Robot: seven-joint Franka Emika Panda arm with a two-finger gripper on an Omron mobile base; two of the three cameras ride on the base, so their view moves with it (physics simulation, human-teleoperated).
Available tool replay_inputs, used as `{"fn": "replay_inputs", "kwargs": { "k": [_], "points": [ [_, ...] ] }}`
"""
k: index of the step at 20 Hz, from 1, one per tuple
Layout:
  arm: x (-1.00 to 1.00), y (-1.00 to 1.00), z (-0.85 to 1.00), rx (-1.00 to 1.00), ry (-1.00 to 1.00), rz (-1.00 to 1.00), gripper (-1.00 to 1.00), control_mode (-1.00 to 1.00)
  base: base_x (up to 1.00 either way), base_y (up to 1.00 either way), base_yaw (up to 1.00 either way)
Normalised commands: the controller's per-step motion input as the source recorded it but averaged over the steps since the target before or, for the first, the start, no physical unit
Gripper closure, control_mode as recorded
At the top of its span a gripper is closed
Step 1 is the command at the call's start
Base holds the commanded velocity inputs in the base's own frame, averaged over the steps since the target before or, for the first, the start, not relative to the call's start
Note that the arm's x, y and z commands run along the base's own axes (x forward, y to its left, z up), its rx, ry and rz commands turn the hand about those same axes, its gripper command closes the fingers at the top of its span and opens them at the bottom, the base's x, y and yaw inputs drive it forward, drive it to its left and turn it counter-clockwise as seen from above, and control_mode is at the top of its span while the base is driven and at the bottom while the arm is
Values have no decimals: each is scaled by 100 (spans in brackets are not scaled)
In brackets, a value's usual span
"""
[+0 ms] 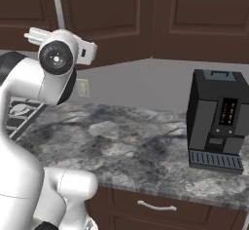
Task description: Move the bowls from the cabinet to the plates on the dining table.
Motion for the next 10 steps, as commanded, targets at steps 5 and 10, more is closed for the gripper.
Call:
{"fn": "replay_inputs", "kwargs": {
  "k": [5,10],
  "points": [
    [-37,-49,-7,4,8,2,100,-100,0,0,0],
    [-26,-60,-23,4,1,1,100,-100,0,0,0]
  ]
}}
